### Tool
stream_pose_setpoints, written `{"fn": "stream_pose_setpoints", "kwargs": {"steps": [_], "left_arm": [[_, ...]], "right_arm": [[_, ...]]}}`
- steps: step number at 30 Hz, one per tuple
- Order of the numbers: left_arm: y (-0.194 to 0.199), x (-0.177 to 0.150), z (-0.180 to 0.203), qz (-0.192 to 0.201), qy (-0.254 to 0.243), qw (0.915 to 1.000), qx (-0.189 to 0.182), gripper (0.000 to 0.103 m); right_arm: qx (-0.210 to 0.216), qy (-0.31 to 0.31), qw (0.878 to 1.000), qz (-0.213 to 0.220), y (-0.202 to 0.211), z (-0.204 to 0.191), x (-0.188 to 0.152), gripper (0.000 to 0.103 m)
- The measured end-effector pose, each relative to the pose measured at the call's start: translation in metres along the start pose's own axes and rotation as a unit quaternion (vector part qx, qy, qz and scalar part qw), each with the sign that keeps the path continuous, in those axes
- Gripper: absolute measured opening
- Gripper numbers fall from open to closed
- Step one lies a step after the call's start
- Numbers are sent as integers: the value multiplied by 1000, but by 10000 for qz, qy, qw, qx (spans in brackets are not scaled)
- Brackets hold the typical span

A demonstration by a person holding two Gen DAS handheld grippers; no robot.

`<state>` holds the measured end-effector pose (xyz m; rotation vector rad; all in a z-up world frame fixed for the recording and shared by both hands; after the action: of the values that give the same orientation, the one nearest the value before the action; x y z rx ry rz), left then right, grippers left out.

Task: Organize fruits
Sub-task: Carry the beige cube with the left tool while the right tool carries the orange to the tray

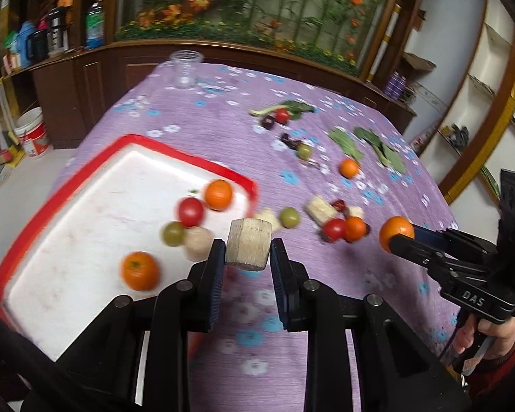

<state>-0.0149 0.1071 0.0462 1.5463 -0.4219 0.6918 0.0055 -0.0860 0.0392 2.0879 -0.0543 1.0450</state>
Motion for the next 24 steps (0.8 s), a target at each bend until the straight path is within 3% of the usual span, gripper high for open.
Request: {"fn": "stream_pose_setpoints", "kwargs": {"steps": [8, 18, 24], "left_arm": [[-5, 10, -45, 16, 371, 9990, 254, 24], [-45, 34, -75, -333, 709, 9961, 401, 24], [-73, 30, -83, -602, 818, 9941, 371, 24]], "right_arm": [[461, 153, 9987, -125, -40, -34, 28, 32], [1235, -148, 9901, -647, -131, -51, 64, 32], [1257, -235, 9877, -904, -180, -42, 87, 32]]}}
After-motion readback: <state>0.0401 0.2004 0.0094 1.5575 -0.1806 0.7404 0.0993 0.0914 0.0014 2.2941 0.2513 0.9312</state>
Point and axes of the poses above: each gripper's, at about its wrist camera, not at the fingertips, and y roughly against the way its jaws point, z to its right, x to its top, the point moved 6 cm from there along -y, roughly the way its jaws point, and after that the axes turned 15 degrees about x, right-handed, at the moved point
